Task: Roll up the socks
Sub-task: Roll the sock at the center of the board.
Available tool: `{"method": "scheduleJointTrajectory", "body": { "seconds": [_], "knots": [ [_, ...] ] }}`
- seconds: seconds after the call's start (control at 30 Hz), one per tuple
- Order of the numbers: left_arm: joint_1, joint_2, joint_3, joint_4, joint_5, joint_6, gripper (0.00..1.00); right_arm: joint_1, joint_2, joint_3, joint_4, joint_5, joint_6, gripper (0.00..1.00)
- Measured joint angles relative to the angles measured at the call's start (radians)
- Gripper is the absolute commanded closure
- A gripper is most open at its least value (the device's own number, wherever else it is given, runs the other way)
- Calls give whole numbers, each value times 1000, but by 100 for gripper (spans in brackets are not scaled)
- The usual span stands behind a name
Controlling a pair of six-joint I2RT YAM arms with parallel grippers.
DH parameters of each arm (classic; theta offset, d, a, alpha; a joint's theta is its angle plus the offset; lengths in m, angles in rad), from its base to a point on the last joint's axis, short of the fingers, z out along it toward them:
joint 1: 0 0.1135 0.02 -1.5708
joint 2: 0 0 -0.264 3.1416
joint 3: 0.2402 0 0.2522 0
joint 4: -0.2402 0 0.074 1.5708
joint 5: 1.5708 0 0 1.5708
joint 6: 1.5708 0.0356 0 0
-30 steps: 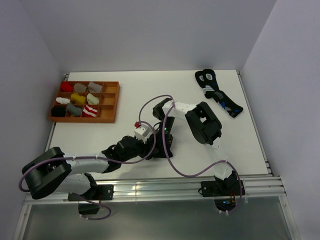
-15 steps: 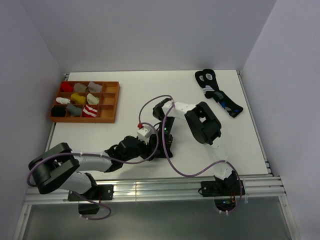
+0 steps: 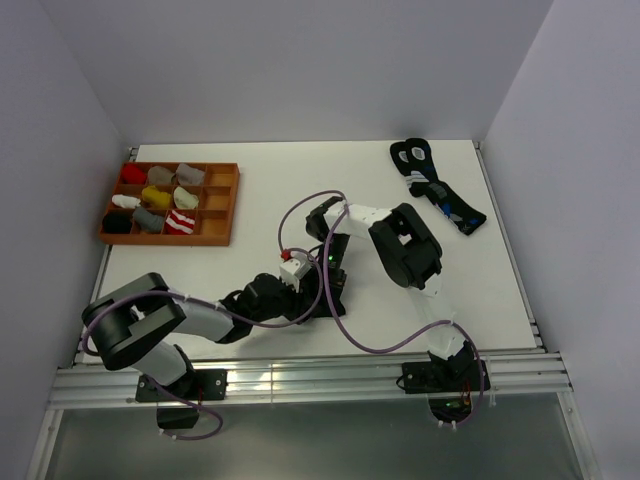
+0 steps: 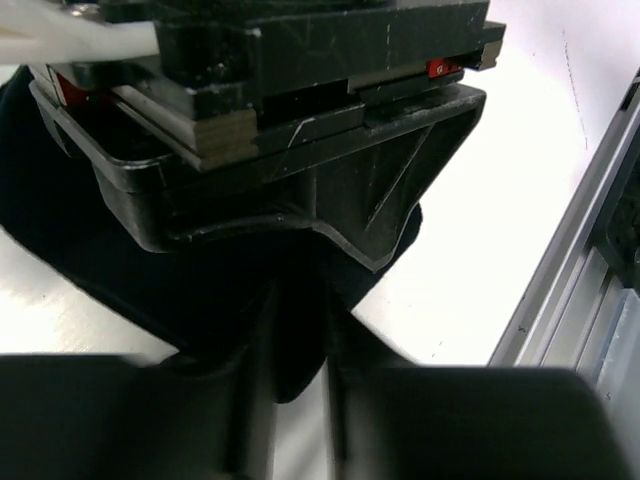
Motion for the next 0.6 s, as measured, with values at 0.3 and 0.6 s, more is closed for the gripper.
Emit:
{"method": "scheduleJointTrajectory", "body": {
  "seconds": [0.3,0.6],
  "knots": [
    [6,78,-68,208,29,-116,100,-2,-29,-47,51,10,129,54],
    [9,168,-132,409,34,-258,100,-39,-200,-156,226,58,238,45]
  ]
}}
